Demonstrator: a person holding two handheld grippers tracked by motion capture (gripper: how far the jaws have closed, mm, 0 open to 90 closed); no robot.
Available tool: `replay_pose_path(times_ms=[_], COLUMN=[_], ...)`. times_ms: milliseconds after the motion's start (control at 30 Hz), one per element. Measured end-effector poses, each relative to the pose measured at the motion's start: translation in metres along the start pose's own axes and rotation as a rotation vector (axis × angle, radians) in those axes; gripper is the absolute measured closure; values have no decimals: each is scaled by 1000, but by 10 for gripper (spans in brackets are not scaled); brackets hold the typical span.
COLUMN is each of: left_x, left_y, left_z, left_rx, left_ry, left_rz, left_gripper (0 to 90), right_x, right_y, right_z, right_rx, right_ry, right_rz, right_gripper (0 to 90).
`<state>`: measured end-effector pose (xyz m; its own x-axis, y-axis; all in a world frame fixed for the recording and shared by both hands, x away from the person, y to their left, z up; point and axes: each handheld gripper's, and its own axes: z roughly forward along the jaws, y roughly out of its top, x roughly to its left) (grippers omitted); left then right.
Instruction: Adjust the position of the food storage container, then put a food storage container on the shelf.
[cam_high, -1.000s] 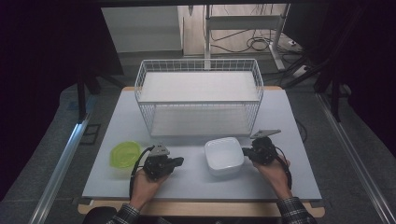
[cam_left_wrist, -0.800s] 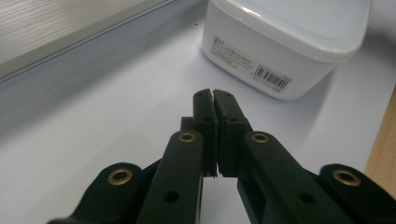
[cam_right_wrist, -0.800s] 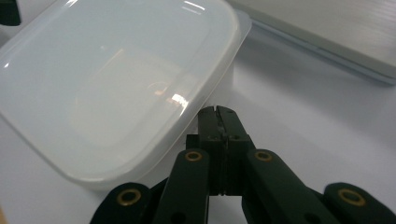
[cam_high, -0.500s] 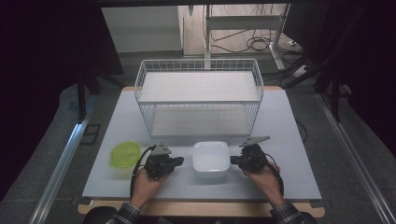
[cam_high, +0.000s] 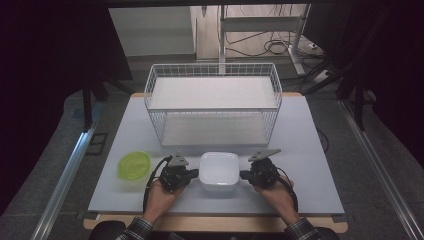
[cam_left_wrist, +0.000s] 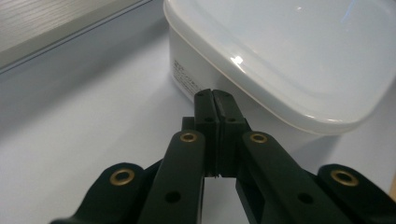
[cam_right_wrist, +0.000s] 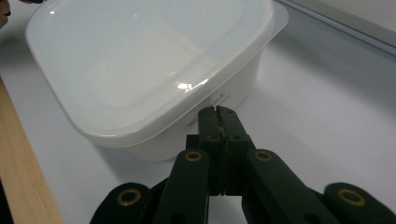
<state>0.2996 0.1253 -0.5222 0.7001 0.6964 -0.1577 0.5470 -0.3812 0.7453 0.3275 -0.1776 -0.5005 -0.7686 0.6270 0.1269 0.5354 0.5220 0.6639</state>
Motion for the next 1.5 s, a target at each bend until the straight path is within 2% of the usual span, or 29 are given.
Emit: replay_pose_path(times_ms=[167, 200, 300, 433, 500, 567, 600, 700, 800, 900, 1100, 1233, 1500], left_x=[-2, -2, 0, 0, -1, 0, 0, 6, 8, 7, 6, 5, 3], left_y=[-1, -1, -4, -9, -13, -18, -19, -22, -21, -21, -22, -21, -11], left_z=[-1, -3, -11, -25, -32, -38, -39, -43, -44, -44, -40, -39, -40], left_rx=[16, 21, 18, 12, 21, 25, 19, 6, -21, -46, -62, -91, -80], left_ry=[9, 25, 55, 49, 35, 48, 52, 22, -4, -10, -28, -37, -69], left_rz=[8, 11, 14, 27, 47, 62, 64, 52, 34, 51, 72, 69, 45], left_gripper=[881, 876, 796, 647, 536, 398, 358, 256, 216, 176, 84, 42, 36], right_x=[1, 0, -3, -11, -14, -14, -13, -10, -10, -11, -11, -9, -7], right_y=[0, 0, -1, -5, -7, -10, -12, -17, -21, -22, -22, -20, -18], right_z=[-1, -2, -10, -25, -31, -35, -36, -35, -31, -29, -28, -27, -25], right_rx=[2, -3, -28, -87, -114, -133, -142, -139, -133, -138, -148, -163, -146], right_ry=[-2, 0, -54, -69, -70, -76, -79, -87, -92, -93, -87, -85, -94], right_rz=[-6, -5, -24, 26, 39, 47, 45, 32, 24, 20, 6, -9, -17], right_gripper=[894, 893, 829, 663, 556, 426, 372, 250, 157, 102, 63, 53, 49])
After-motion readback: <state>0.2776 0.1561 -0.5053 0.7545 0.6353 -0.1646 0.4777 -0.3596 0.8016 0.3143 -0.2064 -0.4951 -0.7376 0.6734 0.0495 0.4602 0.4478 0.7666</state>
